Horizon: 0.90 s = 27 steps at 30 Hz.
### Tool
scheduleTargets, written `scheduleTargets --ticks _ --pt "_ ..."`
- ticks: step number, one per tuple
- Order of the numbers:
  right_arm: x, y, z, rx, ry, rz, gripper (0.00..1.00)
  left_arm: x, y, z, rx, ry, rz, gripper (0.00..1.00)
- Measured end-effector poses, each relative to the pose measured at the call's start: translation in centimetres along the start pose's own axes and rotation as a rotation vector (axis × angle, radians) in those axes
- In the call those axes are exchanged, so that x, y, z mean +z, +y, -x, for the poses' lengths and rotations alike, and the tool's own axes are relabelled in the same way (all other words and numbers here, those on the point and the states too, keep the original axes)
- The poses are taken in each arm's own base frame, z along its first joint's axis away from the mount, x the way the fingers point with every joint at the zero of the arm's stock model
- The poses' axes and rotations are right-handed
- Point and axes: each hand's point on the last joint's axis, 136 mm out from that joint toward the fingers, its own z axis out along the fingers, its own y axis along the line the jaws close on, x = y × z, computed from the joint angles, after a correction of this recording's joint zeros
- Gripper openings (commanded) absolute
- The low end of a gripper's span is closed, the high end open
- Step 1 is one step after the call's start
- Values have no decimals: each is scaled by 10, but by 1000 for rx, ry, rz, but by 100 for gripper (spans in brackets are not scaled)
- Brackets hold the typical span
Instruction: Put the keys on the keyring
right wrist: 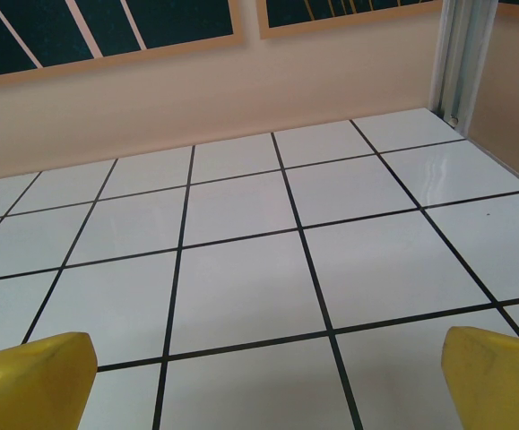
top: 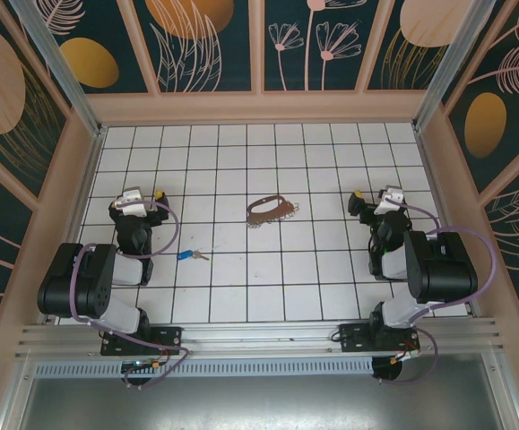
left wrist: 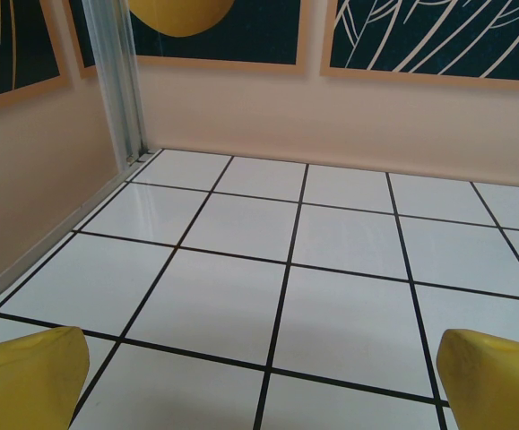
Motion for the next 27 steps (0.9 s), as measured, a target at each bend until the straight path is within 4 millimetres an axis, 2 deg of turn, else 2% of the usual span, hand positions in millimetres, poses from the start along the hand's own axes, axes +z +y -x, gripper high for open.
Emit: scheduleTargets --ticks 8,12,17,22,24,27 --pt "-1 -3 4 4 -8 -22 99 0 0 -1 2 10 1 99" --pt "-9 1 24 -1 -42 -23 99 2 -1 8 3 15 3 99" --pt "-15 25 69 -4 -91 1 99 6 -2 39 -28 2 17 99" --pt "-17 48 111 51 -82 27 99 -7 -10 65 -127 2 -36 99" --pt "-18 58 114 65 -49 47 99 -9 -19 73 -187 34 -83 99" --pt "-20 75 98 67 45 93 99 -13 -42 86 -273 82 -198 99"
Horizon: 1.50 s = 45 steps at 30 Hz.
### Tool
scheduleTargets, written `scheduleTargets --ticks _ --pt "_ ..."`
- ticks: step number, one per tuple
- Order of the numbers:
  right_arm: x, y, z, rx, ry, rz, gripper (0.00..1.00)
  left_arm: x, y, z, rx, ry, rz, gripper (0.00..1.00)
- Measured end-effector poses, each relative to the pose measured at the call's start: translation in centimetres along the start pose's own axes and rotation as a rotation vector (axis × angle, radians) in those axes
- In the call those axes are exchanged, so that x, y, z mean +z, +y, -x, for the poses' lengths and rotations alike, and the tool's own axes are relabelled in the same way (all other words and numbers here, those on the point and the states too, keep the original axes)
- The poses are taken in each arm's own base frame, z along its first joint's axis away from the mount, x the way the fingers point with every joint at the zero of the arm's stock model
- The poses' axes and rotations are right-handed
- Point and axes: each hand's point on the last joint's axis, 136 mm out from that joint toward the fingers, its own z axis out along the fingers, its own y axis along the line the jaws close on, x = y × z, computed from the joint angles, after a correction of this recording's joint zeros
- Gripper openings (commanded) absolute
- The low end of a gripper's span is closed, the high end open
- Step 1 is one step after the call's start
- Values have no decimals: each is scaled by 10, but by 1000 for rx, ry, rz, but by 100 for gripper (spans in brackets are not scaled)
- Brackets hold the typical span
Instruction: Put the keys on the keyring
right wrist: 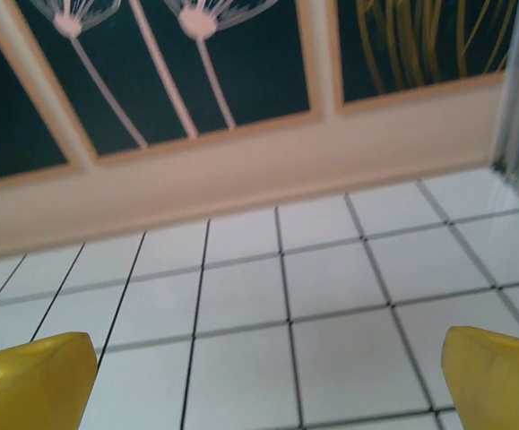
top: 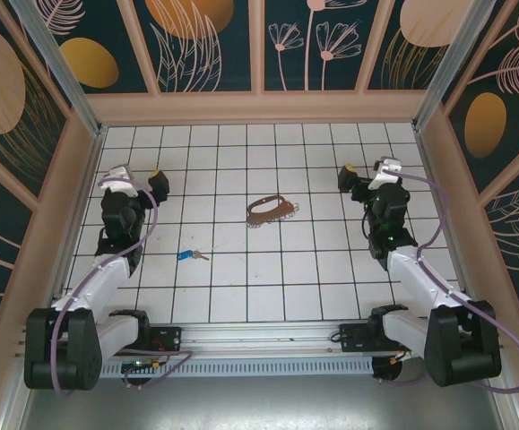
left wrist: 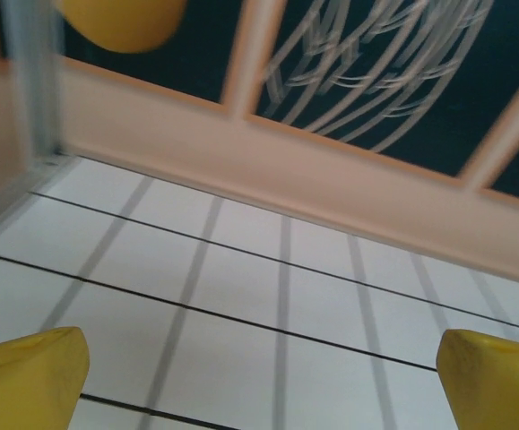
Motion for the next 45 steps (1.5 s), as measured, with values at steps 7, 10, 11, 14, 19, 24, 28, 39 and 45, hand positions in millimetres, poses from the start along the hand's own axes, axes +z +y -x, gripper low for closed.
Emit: scheduleTargets --ticks 7,10,11,14,19,24,28,39,45 --pt "2 31 -58 -18 272 123 99 -39 -76 -29 -78 197 -272 99" --pt "4 45 -72 -29 343 177 99 -52 -79 -40 -95 258 -277 99" --pt "4 50 -76 -33 361 192 99 -55 -79 -43 -102 272 -273 99" --pt "5 62 -90 -41 414 234 98 -62 -83 -50 -130 308 -273 98" --pt "13 85 -115 -82 509 305 93 -64 -100 -79 -139 403 -282 98" --pt "25 104 -126 -128 564 352 81 -68 -113 -112 -156 486 -293 97" --pt "26 124 -139 -179 609 393 72 -68 -110 -136 -169 540 -263 93" --pt "11 181 -165 -346 723 506 47 -57 -107 -158 -159 588 -237 89" --pt "10 199 -180 -445 788 546 34 -55 -112 -163 -160 603 -263 86"
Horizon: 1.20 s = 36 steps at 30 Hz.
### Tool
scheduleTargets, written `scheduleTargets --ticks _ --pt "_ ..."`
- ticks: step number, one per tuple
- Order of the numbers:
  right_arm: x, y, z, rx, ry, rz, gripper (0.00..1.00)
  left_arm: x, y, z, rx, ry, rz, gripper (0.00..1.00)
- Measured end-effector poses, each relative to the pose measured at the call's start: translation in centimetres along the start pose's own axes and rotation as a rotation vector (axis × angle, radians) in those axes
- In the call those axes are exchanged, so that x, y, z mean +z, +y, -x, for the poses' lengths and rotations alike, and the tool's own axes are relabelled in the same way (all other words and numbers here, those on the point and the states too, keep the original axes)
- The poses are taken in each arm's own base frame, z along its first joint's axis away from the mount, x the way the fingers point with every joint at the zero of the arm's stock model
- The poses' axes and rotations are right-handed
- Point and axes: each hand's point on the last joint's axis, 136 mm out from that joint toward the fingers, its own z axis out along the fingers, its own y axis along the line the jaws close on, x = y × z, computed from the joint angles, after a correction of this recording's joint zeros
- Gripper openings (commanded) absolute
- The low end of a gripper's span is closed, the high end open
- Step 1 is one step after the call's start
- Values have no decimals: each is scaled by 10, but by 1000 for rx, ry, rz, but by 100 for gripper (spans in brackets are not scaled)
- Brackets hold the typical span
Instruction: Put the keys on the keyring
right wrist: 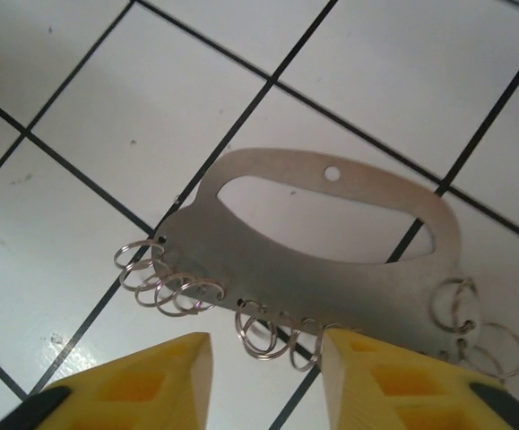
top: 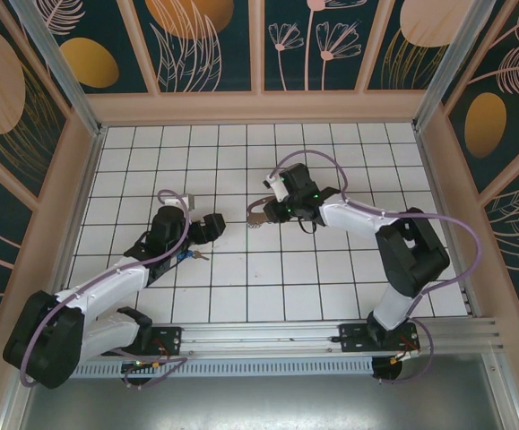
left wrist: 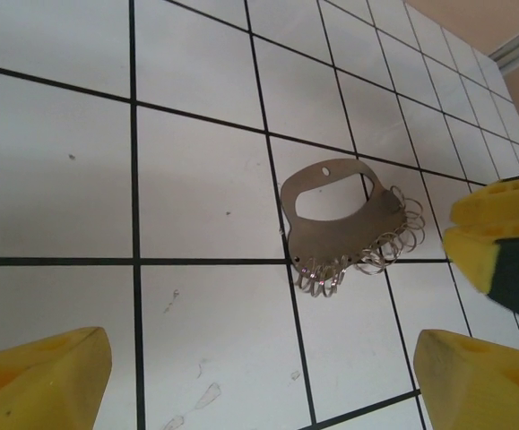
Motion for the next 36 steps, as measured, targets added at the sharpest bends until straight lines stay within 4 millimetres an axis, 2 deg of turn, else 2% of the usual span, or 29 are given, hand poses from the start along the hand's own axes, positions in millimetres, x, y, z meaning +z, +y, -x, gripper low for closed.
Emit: scheduleTargets --ticks 9,21,32,36 --pt "27 3 -13 -59 126 -8 27 0 -7 6 33 -9 -21 85" --pt "37 6 -19 -94 183 1 20 3 -10 9 67 -3 -22 85" --pt "44 7 -27 -95 217 4 20 3 -14 14 86 -6 -24 85" --pt "45 8 -30 -100 228 3 27 2 -16 16 89 -9 -25 85"
